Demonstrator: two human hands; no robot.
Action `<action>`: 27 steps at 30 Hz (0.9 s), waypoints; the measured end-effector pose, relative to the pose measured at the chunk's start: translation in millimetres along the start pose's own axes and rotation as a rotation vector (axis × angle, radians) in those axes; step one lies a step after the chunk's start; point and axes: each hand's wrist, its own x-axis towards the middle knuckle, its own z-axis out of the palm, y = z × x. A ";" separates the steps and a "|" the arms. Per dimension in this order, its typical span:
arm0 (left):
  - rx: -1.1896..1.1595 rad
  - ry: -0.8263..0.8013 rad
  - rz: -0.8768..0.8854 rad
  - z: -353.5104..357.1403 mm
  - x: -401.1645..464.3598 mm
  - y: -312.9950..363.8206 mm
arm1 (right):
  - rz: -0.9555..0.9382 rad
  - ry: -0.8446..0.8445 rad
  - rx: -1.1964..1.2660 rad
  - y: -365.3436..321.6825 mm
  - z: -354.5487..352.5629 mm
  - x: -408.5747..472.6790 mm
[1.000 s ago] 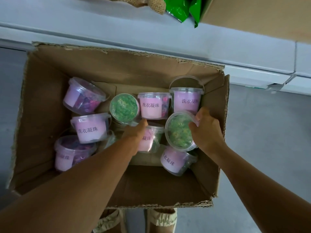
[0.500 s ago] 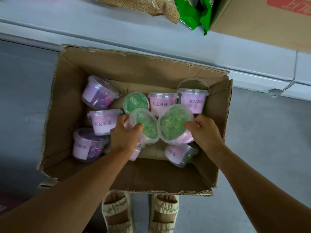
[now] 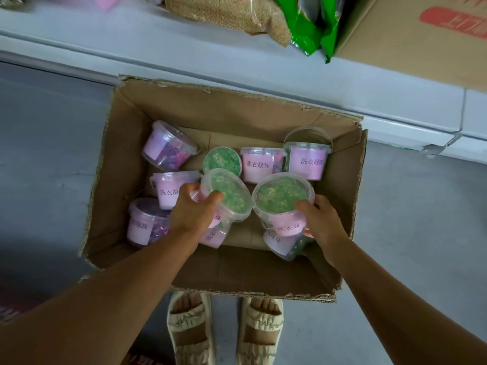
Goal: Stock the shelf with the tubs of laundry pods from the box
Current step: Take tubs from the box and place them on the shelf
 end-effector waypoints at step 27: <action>-0.555 -0.167 0.415 -294.6 -378.8 330.6 | -0.504 0.029 0.603 -315.8 -249.7 -480.3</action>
